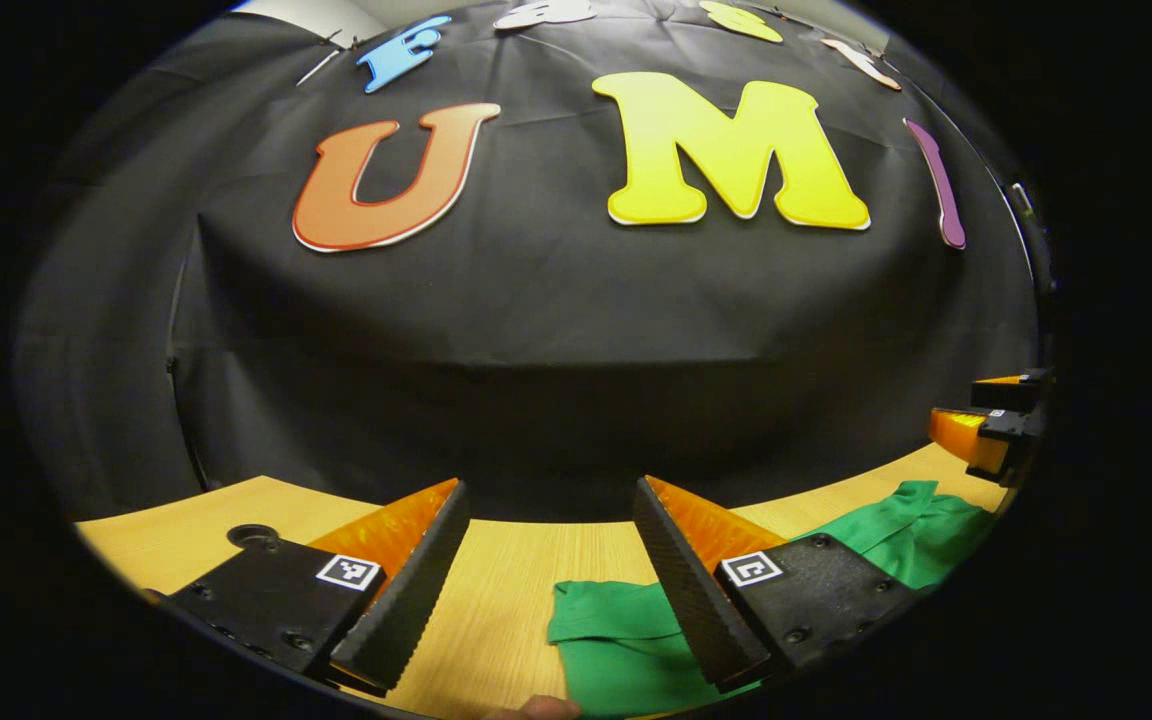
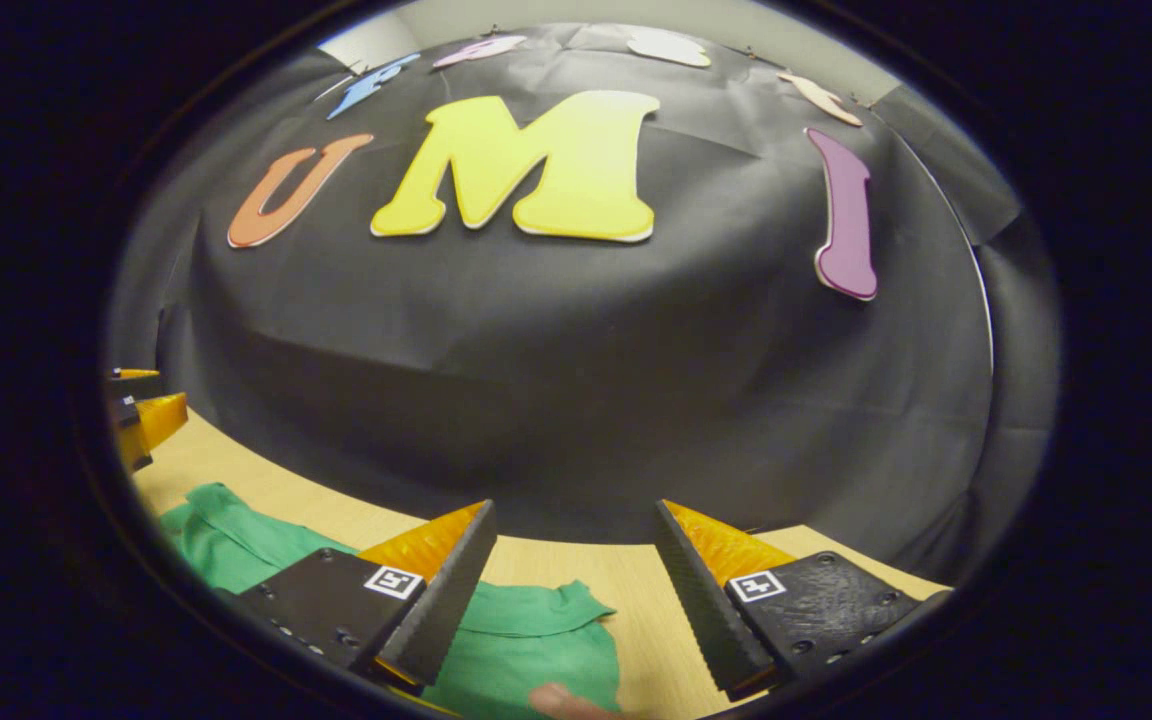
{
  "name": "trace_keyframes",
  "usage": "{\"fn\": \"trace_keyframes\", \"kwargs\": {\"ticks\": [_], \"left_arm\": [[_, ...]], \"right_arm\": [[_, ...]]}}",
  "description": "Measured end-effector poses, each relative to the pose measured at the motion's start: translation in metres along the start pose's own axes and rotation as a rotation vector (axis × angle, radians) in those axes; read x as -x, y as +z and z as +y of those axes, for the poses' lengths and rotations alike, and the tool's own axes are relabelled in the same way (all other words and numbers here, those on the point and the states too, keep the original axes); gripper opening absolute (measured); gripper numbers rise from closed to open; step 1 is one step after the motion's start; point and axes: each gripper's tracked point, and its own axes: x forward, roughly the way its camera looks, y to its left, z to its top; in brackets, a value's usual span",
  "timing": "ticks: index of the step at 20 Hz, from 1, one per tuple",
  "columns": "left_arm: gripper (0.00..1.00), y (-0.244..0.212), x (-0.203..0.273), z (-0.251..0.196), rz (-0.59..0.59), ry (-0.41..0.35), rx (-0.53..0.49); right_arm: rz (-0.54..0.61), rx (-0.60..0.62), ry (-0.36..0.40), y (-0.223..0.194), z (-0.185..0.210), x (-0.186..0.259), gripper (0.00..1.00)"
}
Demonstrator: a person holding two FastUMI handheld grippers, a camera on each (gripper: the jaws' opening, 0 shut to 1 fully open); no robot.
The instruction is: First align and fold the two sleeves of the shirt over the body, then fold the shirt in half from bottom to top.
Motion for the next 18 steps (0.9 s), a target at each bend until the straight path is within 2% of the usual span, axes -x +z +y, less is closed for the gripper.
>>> {"fn": "trace_keyframes", "kwargs": {"ticks": [7, 11, 13, 18], "left_arm": [[1.0, -0.007, 0.076, 0.009, 0.024, 0.021, -0.006], [1.0, -0.011, 0.124, 0.008, 0.046, 0.015, -0.046], [1.0, -0.013, 0.147, 0.009, 0.057, 0.015, -0.068], [1.0, -0.011, 0.217, 0.018, 0.078, 0.044, -0.016]], "right_arm": [[-0.02, -0.076, -0.054, -0.01, -0.037, 0.079, 0.96], [-0.003, -0.033, -0.027, -0.019, -0.038, 0.131, 0.94], [-0.01, -0.061, -0.006, -0.017, -0.038, 0.161, 0.95], [-0.018, -0.1, 0.048, -0.005, -0.042, 0.241, 0.96]]}}
